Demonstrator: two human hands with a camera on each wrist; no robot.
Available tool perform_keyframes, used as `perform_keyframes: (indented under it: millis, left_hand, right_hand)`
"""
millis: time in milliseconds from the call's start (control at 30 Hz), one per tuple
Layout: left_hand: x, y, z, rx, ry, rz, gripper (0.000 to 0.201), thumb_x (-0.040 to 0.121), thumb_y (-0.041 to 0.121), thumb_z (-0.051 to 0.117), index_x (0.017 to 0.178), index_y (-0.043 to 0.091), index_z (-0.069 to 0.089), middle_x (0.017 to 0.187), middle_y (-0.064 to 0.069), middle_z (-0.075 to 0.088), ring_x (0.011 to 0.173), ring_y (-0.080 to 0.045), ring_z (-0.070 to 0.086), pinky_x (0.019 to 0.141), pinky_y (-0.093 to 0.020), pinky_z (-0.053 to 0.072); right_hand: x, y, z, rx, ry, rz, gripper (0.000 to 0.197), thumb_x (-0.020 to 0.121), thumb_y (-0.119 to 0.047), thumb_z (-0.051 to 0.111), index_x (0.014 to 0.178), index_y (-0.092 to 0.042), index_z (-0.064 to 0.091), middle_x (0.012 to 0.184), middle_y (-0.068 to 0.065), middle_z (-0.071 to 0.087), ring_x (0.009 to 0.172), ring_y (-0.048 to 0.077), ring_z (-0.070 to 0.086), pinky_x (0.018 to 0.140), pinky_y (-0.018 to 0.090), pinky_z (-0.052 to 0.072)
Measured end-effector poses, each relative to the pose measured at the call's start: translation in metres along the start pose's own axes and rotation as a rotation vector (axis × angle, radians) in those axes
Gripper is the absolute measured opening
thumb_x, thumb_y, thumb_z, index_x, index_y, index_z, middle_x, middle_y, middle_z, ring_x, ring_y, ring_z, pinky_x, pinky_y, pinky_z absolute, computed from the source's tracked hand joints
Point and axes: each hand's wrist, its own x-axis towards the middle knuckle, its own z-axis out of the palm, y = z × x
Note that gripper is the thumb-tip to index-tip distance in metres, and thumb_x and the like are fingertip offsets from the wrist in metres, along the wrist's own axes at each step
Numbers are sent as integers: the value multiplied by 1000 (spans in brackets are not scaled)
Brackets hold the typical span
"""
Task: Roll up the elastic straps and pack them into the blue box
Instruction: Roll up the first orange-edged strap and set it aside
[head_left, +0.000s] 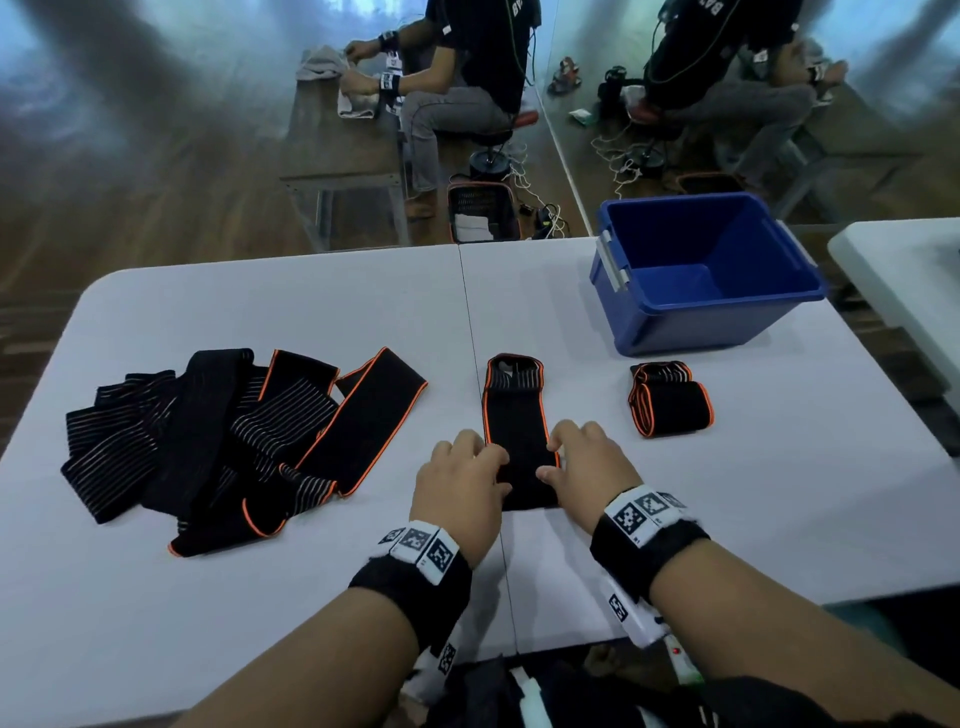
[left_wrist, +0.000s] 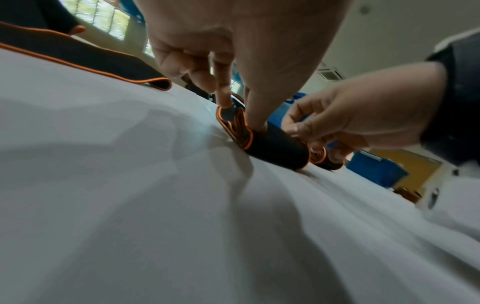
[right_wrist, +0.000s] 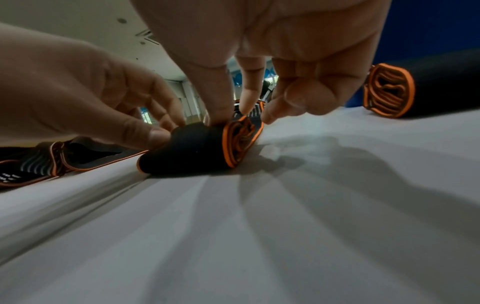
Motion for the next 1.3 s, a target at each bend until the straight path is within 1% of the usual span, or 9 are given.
perform_keyframes:
  millis: [200,333,467,567,700,800,900,1100,1300]
  left_hand:
    - [0,-7,0,50,-53,139,30,97,25,48,122,22,64,137,6,52,107,-25,52,83,-40,50]
    - [-3,-12,-4,3,-167,138,52,84,23,52,137,22,54,149,6,44,118,-26,49,95,-41,47]
    - [0,-19,-2,-77,-220,138,68,81,20,58,146,26,41,156,9,36,127,-23,47,105,-38,43]
    - [3,-23,2,-231,-183,75,67,79,17,61,143,28,43,144,8,50,124,-20,53,104,-36,45]
    - [5,-20,5,-460,-87,-85,64,82,15,68,138,31,41,135,13,61,110,-18,63,93,-28,48]
    - [12,-14,4,-547,6,-212,53,85,20,73,132,26,49,126,11,67,113,-14,60,86,-22,38]
    - [17,-6,5,-628,71,-332,37,88,26,72,121,25,57,115,9,71,108,-11,61,86,-23,39]
    - [27,0,8,-654,147,-443,23,87,35,73,105,23,64,97,10,72,92,-9,64,76,-22,42]
    - [41,4,3,-586,175,-503,17,89,39,70,94,23,64,80,12,65,74,2,56,59,-16,35]
  right_hand:
    - [-7,-7,12,-55,47,-52,28,100,-27,50,122,-17,64,123,7,51,111,31,50,92,35,46]
    - [-18,-4,17,-46,-20,-57,54,89,-42,65,138,-19,55,148,-4,41,125,26,40,106,33,37]
    - [-21,2,15,-44,-62,-69,66,83,-18,73,141,-22,43,145,-4,46,118,25,47,99,34,43]
    - [-15,4,13,15,-50,-80,61,83,-6,68,137,-21,46,138,0,51,115,26,55,94,34,46]
    - [-6,11,6,183,-70,-44,60,83,-12,70,137,-24,47,129,0,58,114,24,58,93,31,45]
    - [-1,13,-1,345,-46,8,39,90,-18,64,127,-23,53,112,3,65,104,23,60,84,31,44]
    - [5,12,-5,414,-13,19,28,95,-22,60,122,-22,56,104,-2,65,95,17,59,80,29,41]
    - [23,16,-9,413,-36,73,34,90,-19,66,123,-20,58,98,-5,61,91,14,55,79,23,37]
    - [41,16,-2,492,6,150,29,89,-26,68,114,-15,55,95,4,68,90,21,65,75,30,47]
